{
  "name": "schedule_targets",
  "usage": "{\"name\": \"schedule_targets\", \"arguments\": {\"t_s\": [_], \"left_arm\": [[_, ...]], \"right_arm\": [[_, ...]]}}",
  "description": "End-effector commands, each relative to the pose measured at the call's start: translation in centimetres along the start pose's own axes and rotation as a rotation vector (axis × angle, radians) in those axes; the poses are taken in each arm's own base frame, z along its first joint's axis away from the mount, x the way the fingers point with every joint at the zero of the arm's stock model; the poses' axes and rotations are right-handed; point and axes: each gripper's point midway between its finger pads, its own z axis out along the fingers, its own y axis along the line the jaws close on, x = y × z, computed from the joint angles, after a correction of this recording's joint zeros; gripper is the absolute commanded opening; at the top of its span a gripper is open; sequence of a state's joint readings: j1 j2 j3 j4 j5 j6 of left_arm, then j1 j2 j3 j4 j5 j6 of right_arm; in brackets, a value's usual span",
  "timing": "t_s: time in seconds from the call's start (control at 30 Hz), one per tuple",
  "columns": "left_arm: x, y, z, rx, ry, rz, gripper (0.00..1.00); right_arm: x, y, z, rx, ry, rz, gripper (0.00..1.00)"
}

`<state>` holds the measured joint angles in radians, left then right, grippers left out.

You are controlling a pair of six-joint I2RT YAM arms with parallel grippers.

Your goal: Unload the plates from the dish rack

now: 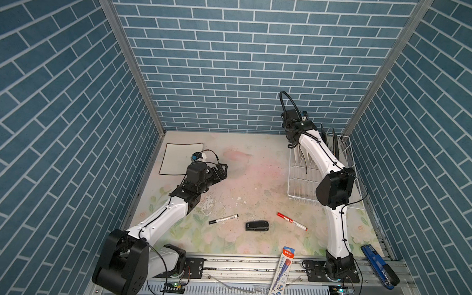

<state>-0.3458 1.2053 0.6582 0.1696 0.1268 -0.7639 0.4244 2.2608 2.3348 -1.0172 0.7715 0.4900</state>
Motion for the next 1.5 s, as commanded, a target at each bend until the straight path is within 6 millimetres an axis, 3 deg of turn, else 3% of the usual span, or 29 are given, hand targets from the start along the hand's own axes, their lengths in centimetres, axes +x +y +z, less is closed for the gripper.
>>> {"name": "schedule_targets", "arguments": {"t_s": [0.0, 0.67, 1.47], "left_arm": [[-0.7, -0.9, 0.0, 0.018, -0.014, -0.008, 0.89], [-0.6, -1.1, 0.2, 0.036, -0.015, -0.047, 0.89], [-0.6, -0.9, 0.0, 0.028, -0.016, -0.051, 0.89]], "right_arm": [[0.4, -0.2, 0.5, 0.006, 0.022, 0.016, 0.62], [1.5, 0.5, 1.5, -0.024, 0.041, 0.028, 0.43], [1.0, 0.2, 1.1, -0.027, 0.021, 0.005, 0.23]]}}
